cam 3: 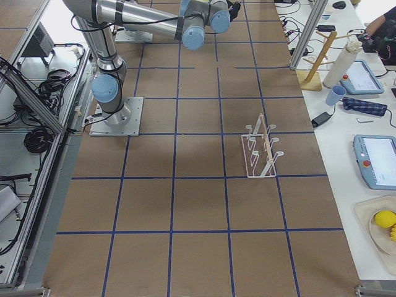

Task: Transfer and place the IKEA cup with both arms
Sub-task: 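Close the left gripper on the pink cup's open end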

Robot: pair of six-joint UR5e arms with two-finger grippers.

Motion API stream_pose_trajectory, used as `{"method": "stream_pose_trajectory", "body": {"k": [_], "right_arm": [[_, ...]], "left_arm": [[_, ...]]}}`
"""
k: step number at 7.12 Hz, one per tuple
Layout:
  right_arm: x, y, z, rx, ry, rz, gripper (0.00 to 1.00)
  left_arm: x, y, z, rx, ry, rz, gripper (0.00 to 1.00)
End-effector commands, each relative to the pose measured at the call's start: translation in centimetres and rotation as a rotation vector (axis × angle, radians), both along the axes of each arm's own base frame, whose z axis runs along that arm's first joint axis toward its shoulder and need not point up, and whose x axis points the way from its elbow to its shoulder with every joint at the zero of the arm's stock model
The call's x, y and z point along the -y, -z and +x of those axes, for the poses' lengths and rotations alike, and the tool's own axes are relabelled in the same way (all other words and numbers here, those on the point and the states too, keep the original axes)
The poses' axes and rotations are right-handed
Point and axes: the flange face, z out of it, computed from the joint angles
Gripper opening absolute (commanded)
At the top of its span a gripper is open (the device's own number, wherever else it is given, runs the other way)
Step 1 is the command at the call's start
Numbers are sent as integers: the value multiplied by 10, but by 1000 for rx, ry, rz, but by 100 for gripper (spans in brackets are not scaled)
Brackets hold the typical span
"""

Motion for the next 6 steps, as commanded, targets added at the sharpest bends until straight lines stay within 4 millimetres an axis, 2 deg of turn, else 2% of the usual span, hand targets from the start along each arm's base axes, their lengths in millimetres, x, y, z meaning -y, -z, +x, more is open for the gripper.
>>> {"method": "stream_pose_trajectory", "body": {"k": [1, 2, 4, 6], "right_arm": [[0, 2, 4, -1, -8, 7, 0], [0, 1, 4, 0, -8, 7, 0], [0, 2, 4, -3, -7, 19, 0], [1, 3, 4, -1, -6, 33, 0]], "left_arm": [[-2, -2, -10, -2, 18, 10, 100], [-2, -3, -10, 1, 21, 1, 88], [3, -1, -7, 1, 14, -2, 71], [8, -1, -6, -2, 6, 19, 68]]}}
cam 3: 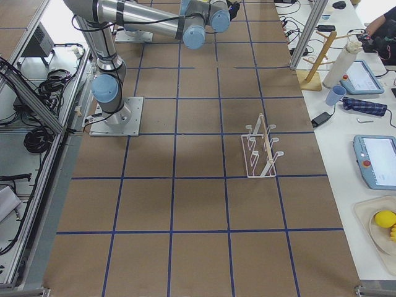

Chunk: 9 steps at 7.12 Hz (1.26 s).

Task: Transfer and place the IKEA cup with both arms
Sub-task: 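Close the left gripper on the pink cup's open end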

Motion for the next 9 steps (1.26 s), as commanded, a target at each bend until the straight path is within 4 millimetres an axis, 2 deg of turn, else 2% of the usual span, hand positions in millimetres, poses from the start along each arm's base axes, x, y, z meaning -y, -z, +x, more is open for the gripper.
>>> {"method": "stream_pose_trajectory", "body": {"k": [1, 3, 5, 6, 7, 8, 9], "right_arm": [[0, 1, 0, -1, 1, 12, 0], [3, 5, 0, -3, 1, 26, 0], [3, 6, 0, -5, 2, 39, 0], [3, 6, 0, -5, 2, 40, 0], [3, 5, 0, -5, 2, 44, 1], [3, 6, 0, -5, 3, 49, 8], [3, 6, 0, -5, 3, 53, 49]], "left_arm": [[3, -1, 1, -2, -7, 14, 67], [3, -1, 0, -3, -5, 15, 51], [3, -2, 0, -2, -5, 9, 30], [3, -2, 0, 0, -5, 6, 9], [4, -2, 0, 2, -4, 2, 0], [4, -4, 0, 2, -5, 1, 0], [3, -4, 0, 4, -4, -1, 0]]}}
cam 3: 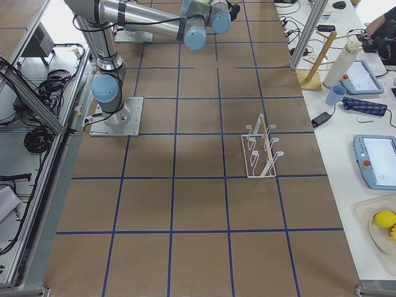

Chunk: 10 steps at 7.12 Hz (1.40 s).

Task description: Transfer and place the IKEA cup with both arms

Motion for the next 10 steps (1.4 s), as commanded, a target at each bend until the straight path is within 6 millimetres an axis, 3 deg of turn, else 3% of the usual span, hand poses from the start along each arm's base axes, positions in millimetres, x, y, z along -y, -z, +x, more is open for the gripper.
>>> {"method": "stream_pose_trajectory", "body": {"k": [1, 2, 5, 6, 7, 8, 9, 10], "right_arm": [[1, 1, 0, 3, 2, 21, 94], [2, -1, -1, 4, 7, 38, 100], [12, -1, -14, 6, 35, 55, 100], [22, -2, -39, -4, 80, 52, 100], [35, -2, -83, -11, 159, 51, 100], [39, -5, -109, -17, 205, 43, 100], [37, -5, -114, -62, 206, 39, 100], [30, 4, -117, -223, 178, 44, 100]], "left_arm": [[0, -1, 0, 3, 0, -2, 0], [-1, -2, 0, 7, 1, -4, 0], [-3, -7, 0, 15, 0, -9, 0], [-4, -12, 5, 51, -9, 23, 0], [-5, -5, 11, 170, -8, 39, 0], [-8, -3, 16, 304, -2, 30, 0], [-12, 6, 28, 449, -5, 52, 0], [-19, 13, 44, 645, -6, 83, 0]]}}
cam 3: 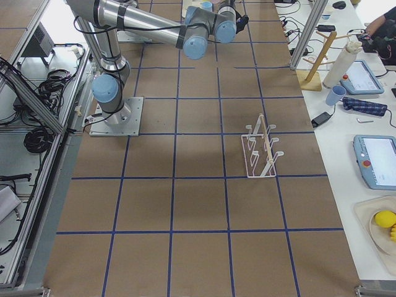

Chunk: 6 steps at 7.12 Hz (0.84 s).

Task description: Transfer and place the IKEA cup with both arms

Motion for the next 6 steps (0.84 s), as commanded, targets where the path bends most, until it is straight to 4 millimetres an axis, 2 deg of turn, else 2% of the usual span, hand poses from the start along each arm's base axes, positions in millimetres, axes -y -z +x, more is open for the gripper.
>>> {"method": "stream_pose_trajectory", "body": {"k": [1, 2, 3, 5, 6], "right_arm": [[-16, 0, -10, -278, -38, 7, 100], [-35, -8, -16, -487, -64, -3, 100], [-53, -17, -22, -662, -82, -14, 100], [-82, -28, -29, -971, -128, -7, 100], [-95, -32, -18, -1122, -177, -17, 100]], "left_arm": [[-14, 17, 33, 414, 2, 70, 0], [-21, 20, 44, 561, 15, 91, 0], [-27, 27, 64, 737, 70, 95, 0], [-45, 46, 145, 845, 150, 86, 0], [-60, 60, 183, 860, 195, 67, 0]]}}
